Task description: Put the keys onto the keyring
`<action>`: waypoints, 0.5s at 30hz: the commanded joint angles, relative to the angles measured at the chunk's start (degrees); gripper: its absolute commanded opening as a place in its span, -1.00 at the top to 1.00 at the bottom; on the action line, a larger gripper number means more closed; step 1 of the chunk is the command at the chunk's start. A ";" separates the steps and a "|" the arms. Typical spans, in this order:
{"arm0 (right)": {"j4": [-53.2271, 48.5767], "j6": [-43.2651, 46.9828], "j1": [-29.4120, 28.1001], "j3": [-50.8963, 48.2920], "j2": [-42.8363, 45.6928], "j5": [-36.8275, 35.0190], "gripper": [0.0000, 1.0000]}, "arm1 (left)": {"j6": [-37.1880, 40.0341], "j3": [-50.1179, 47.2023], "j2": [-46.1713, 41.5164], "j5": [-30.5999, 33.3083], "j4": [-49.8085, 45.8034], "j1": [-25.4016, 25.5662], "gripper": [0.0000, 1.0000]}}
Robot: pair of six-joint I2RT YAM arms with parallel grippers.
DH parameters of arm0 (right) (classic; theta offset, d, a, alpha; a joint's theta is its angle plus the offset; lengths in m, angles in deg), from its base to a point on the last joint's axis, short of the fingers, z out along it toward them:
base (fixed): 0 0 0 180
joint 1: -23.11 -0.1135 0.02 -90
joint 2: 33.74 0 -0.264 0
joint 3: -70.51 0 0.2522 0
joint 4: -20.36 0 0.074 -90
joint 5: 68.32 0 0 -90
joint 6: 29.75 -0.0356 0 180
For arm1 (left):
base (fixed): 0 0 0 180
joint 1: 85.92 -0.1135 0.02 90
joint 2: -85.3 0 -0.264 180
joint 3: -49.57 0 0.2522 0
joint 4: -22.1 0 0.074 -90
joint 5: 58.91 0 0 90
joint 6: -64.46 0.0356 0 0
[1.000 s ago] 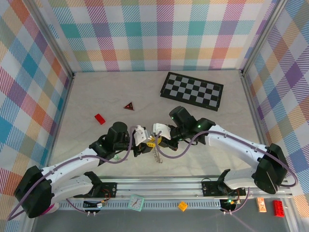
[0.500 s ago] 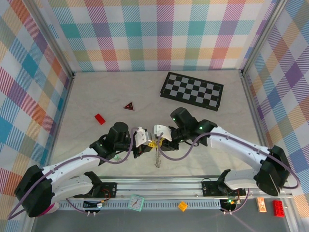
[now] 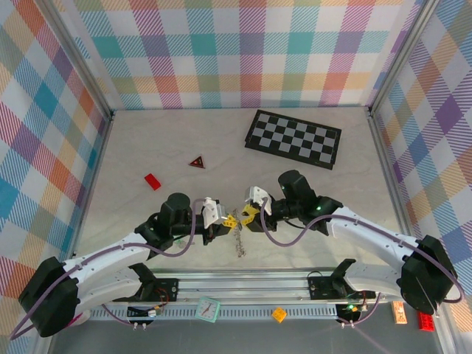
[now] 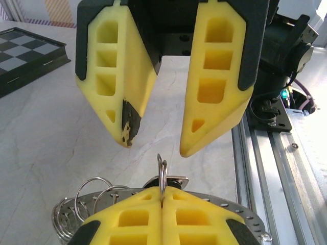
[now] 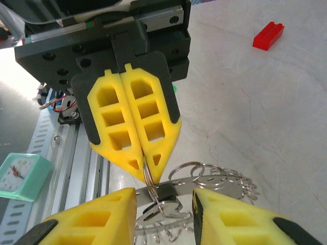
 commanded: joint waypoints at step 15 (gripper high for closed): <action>-3.74 3.87 -0.16 0.33 -0.72 0.12 0.44 | -1.34 -0.95 -0.77 -2.21 6.23 0.38 1.00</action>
